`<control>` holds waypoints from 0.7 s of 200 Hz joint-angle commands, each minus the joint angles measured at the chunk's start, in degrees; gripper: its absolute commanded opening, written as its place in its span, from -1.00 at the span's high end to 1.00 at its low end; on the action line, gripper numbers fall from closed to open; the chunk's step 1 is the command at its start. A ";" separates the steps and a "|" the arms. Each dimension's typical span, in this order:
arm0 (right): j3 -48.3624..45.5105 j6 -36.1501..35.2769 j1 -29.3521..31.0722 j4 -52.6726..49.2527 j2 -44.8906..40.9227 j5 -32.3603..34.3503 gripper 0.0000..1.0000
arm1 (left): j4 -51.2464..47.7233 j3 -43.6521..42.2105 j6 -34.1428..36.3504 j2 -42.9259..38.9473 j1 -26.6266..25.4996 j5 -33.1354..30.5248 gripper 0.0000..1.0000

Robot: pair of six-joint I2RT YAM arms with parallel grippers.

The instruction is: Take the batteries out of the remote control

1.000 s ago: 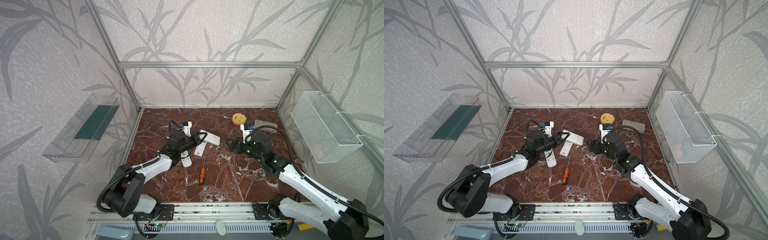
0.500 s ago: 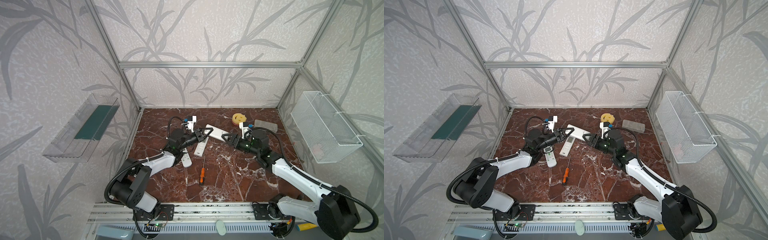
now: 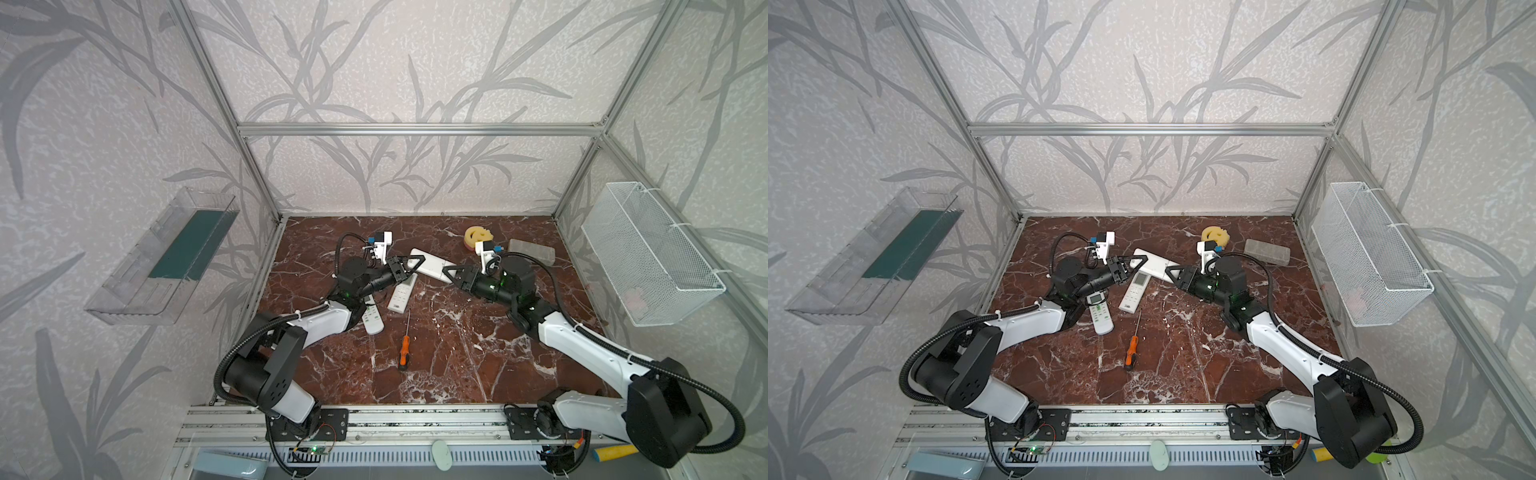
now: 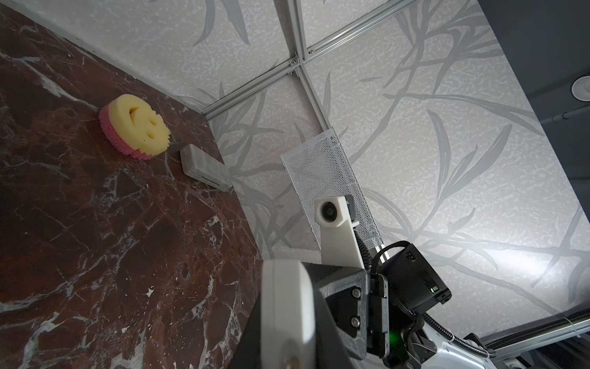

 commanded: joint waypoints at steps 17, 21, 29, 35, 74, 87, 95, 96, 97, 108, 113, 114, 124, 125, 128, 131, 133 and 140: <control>-0.63 -1.89 -0.14 0.32 2.70 -1.33 -0.08 | 2.55 2.68 0.13 2.92 -0.42 1.73 1.00; -0.53 -2.25 -0.34 -0.08 3.09 -1.38 -0.08 | 2.56 2.88 0.22 3.35 -0.37 1.68 1.00; -0.50 -2.82 -0.60 -1.12 3.83 -1.26 -0.05 | 2.56 3.40 0.36 4.21 -0.39 1.83 1.00; -0.53 -3.08 -0.96 -1.96 4.34 -1.04 -0.01 | 2.50 3.70 0.51 4.82 -0.37 1.86 1.00; -3.93 -2.42 -6.09 -1.06 7.06 0.20 0.13 | 1.58 6.07 3.08 10.25 -0.29 1.85 1.00; -4.35 -3.11 -7.67 -0.71 8.49 -0.11 0.13 | -0.11 6.94 4.80 12.32 -0.44 0.64 1.00; -4.32 -4.00 -8.61 -0.67 9.66 -0.16 0.13 | -0.77 7.58 6.09 13.83 -0.72 -0.16 1.00; -4.30 -4.09 -8.68 -0.65 9.81 -0.18 0.12 | -0.77 7.64 6.17 13.99 -0.74 -0.25 1.00; -4.29 -4.22 -8.76 -0.64 9.98 -0.14 0.13 | -0.82 7.76 6.30 14.16 -0.80 -0.39 1.00; -4.28 -5.32 -9.73 -0.27 11.89 -0.35 0.13 | -0.71 9.13 6.96 16.77 -1.10 -0.92 1.00; -4.28 -5.64 -10.32 0.23 12.84 -0.65 0.13 | -0.15 9.82 6.76 18.12 -1.12 -0.95 1.00; -4.28 -5.66 -10.41 0.33 12.94 -0.73 0.13 | 0.02 9.95 6.64 18.24 -1.16 -0.95 1.00; -4.36 -5.72 -11.47 1.93 15.16 -1.92 0.14 | 2.34 11.08 5.43 21.35 -1.20 -1.04 1.00; -4.41 -5.70 -11.60 2.10 15.42 -2.07 0.14 | 2.63 11.19 5.22 21.62 -1.21 -1.09 1.00; -4.37 -5.68 -11.91 2.63 16.09 -2.49 0.14 | 3.43 11.44 4.75 22.51 -1.23 -1.15 1.00; -4.37 -5.60 -12.25 3.30 16.76 -3.02 0.15 | 4.24 11.69 4.29 23.37 -1.29 -1.23 1.00; -4.30 -5.59 -12.44 3.54 17.07 -3.32 0.15 | 4.83 11.91 4.00 23.95 -1.29 -1.23 1.00; -4.28 -5.50 -13.05 4.52 18.66 -4.15 0.17 | 5.99 12.52 3.35 25.62 -1.29 -1.54 1.00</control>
